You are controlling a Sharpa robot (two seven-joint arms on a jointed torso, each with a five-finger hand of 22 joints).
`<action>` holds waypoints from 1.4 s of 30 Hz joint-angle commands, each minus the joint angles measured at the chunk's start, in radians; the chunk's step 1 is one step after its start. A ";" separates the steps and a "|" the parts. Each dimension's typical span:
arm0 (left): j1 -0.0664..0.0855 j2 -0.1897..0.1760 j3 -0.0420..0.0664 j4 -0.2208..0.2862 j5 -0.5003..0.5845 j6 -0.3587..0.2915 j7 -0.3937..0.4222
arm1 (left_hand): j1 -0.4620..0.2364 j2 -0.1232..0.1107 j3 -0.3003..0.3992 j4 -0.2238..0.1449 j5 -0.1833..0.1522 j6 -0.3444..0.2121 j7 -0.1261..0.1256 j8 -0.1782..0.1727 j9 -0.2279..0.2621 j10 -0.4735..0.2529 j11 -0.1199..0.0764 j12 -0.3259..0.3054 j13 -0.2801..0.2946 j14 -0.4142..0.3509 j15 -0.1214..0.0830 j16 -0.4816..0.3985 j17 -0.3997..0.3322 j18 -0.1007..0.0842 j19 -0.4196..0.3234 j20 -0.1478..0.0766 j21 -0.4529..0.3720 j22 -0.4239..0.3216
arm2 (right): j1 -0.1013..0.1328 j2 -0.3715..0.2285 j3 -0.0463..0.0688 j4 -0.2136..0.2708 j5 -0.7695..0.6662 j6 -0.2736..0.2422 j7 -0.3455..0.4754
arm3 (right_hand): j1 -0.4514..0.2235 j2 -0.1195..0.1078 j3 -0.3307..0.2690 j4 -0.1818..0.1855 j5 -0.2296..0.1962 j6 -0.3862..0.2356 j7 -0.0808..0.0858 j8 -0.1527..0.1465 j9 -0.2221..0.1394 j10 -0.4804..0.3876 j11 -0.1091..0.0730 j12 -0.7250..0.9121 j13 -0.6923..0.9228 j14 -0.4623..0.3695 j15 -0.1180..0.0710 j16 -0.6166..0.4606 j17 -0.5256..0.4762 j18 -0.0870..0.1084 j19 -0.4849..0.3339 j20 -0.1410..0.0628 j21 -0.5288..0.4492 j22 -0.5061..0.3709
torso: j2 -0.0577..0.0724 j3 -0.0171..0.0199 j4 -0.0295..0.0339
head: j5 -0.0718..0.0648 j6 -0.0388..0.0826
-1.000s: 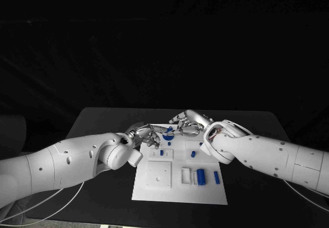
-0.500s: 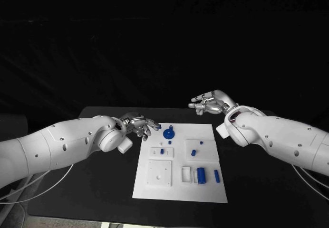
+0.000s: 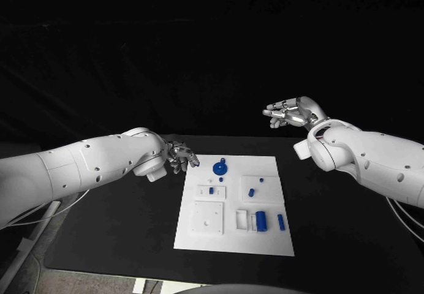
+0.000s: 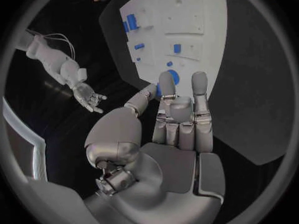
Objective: Assemble the parts on the task board
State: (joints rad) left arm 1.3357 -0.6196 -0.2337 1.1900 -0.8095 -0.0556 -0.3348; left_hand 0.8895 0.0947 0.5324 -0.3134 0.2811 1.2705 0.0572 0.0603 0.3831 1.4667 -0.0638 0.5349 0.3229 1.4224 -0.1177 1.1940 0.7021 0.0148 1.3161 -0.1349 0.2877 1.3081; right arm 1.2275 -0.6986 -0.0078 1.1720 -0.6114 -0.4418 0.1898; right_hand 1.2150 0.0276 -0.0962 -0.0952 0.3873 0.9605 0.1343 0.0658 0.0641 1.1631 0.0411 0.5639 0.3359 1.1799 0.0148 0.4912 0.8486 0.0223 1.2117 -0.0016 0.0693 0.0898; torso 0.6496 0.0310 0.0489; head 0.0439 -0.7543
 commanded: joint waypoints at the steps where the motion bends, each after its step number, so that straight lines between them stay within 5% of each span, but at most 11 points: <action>1: 0.004 0.021 -0.002 -0.018 -0.153 0.024 -0.099 | 0.004 -0.004 0.059 0.026 0.004 0.100 -0.072 0.007 0.019 0.043 -0.009 0.008 -0.001 0.009 -0.002 0.008 0.005 0.009 0.004 0.005 0.005 0.018 | 0.003 0.000 0.002 -0.004 0.027 0.027 0.029 | -0.001 0.010 -0.005 -0.004 0.007 0.006 0.000 -0.002 0.001 0.000 -0.001 0.003 -0.001 -0.001 -0.005 0.008 0.000 -0.020 0.010 -0.001 0.006 -0.001 | -0.005 0.0042 0.0020 | 0.003 -0.009; 6: -0.008 0.045 -0.005 -0.038 -0.189 -0.016 -0.120 | 0.010 -0.006 0.056 0.026 0.005 0.102 -0.072 0.006 0.028 0.044 -0.005 0.051 -0.004 0.016 0.006 0.057 0.056 0.031 0.001 0.027 0.032 0.020 | 0.008 0.001 0.004 -0.016 0.028 0.028 0.032 | -0.002 0.009 -0.008 -0.006 0.016 0.010 -0.001 -0.002 0.001 0.003 -0.003 0.006 0.000 0.002 -0.007 0.012 0.001 -0.019 0.015 -0.003 0.007 -0.002 | -0.008 0.0048 0.0033 | 0.005 -0.017; 10: -0.031 0.061 -0.006 -0.046 -0.206 -0.066 -0.119 | 0.007 -0.010 0.060 0.026 0.014 0.107 -0.074 0.006 0.033 0.045 -0.008 0.069 -0.006 0.018 0.007 0.076 0.074 0.043 -0.002 0.036 0.051 0.020 | 0.012 0.006 0.004 -0.029 0.028 0.030 0.031 | -0.003 0.010 -0.009 -0.006 0.021 0.012 -0.002 -0.003 0.001 0.004 -0.003 0.007 0.000 0.003 -0.008 0.014 0.002 -0.020 0.016 -0.003 0.007 -0.003 | -0.009 0.0048 0.0027 | 0.004 -0.023; 19: -0.114 0.098 -0.006 -0.069 -0.221 -0.160 -0.096 | 0.003 -0.014 0.067 0.025 0.026 0.110 -0.075 0.006 0.036 0.045 -0.008 0.075 -0.007 0.017 0.007 0.085 0.076 0.054 -0.004 0.044 0.066 0.020 | 0.016 0.015 0.004 -0.037 0.027 0.035 0.027 | -0.003 0.012 -0.009 -0.008 0.034 0.014 -0.002 -0.003 0.001 0.004 -0.004 0.007 0.000 0.002 -0.008 0.016 0.003 -0.020 0.018 -0.004 0.007 -0.004 | -0.006 0.0034 0.0044 | -0.003 -0.033; 25: -0.150 0.110 -0.006 -0.075 -0.239 -0.203 -0.080 | 0.004 -0.014 0.068 0.025 0.027 0.110 -0.075 0.006 0.037 0.045 -0.009 0.076 -0.007 0.017 0.007 0.086 0.075 0.057 -0.004 0.046 0.069 0.019 | 0.017 0.015 0.004 -0.038 0.025 0.038 0.024 | -0.002 0.012 -0.008 -0.010 0.041 0.014 -0.002 -0.003 0.001 0.004 -0.004 0.006 -0.001 0.002 -0.009 0.017 0.003 -0.021 0.018 -0.005 0.007 -0.005 | -0.006 0.0037 0.0051 | -0.010 -0.044; 42: -0.191 0.159 -0.005 -0.113 -0.279 -0.196 -0.063 | 0.005 -0.015 0.069 0.026 0.029 0.109 -0.075 0.006 0.037 0.045 -0.008 0.076 -0.008 0.016 0.007 0.089 0.071 0.064 -0.008 0.052 0.078 0.018 | 0.017 0.018 0.004 -0.033 0.020 0.046 0.019 | -0.003 0.011 0.001 -0.015 0.063 0.014 -0.002 -0.003 0.001 0.004 -0.005 0.004 -0.002 0.001 -0.010 0.019 0.003 -0.021 0.019 -0.006 0.007 -0.006 | -0.007 0.0048 0.0020 | -0.017 -0.063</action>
State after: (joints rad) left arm 1.1461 -0.4650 -0.2394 1.0794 -1.0673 -0.2428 -0.4153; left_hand 0.8816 0.0761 0.5547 -0.3015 0.3067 1.2728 0.0595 0.0630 0.4190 1.4683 -0.0659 0.6065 0.3159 1.4380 -0.1120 1.2810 0.7732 0.0697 1.3079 -0.0892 0.3619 1.3076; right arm 1.2441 -0.6815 -0.0043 1.1370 -0.5868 -0.4144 0.2036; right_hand 1.2110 0.0315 -0.0959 -0.1064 0.4486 0.9698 0.1317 0.0658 0.0642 1.1632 0.0412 0.5678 0.3346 1.1826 0.0122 0.5063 0.8500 0.0120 1.2258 -0.0089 0.0731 0.0842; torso 0.6431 0.0353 0.0512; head 0.0290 -0.8140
